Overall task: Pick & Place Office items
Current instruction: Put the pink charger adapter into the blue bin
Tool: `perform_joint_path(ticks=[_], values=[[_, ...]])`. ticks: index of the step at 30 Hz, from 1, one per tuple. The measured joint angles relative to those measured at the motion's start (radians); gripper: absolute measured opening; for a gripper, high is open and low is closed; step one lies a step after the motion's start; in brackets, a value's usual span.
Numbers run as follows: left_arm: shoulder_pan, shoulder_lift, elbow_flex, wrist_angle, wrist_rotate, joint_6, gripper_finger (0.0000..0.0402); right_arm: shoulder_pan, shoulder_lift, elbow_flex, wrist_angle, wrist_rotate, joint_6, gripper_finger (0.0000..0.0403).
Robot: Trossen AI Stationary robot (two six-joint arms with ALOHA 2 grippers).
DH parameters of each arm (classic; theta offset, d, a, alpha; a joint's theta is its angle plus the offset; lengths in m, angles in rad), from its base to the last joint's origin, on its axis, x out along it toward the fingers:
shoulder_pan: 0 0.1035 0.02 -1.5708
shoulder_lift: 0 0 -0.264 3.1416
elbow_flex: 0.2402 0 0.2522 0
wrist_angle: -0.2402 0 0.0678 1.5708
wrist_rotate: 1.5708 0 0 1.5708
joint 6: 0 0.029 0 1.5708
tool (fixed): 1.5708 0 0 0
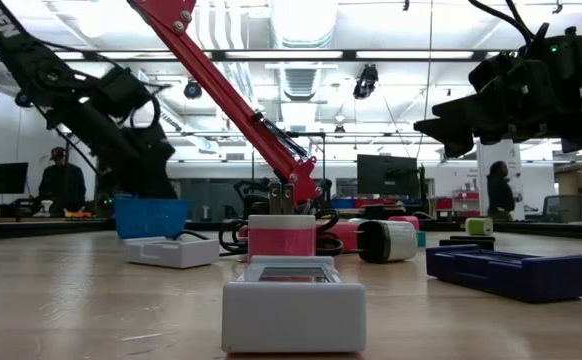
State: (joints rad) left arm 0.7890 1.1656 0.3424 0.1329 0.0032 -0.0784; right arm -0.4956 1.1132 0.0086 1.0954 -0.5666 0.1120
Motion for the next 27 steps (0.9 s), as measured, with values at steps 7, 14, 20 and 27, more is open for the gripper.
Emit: perform_joint_path(ticks=[7, 14, 20, 27], values=[[-0.041, -0.161, -0.001, -0.025, 0.001, 0.027, 0.0233, 0.000, 0.000, 0.000, -0.013, 0.002, 0.000, 0.0246], [-0.161, -0.301, -0.001, -0.029, 0.004, 0.104, 0.0233, 0.000, 0.001, 0.000, -0.026, 0.021, 0.000, 0.0246], [-0.262, -0.377, -0.002, -0.022, 0.004, 0.132, 0.0233, 0.000, 0.001, 0.000, -0.050, 0.061, 0.002, 0.0246], [-0.355, -0.387, -0.002, 0.017, 0.004, 0.145, 0.0234, 0.001, 0.001, 0.049, -0.202, 0.094, -0.005, 0.0246]])
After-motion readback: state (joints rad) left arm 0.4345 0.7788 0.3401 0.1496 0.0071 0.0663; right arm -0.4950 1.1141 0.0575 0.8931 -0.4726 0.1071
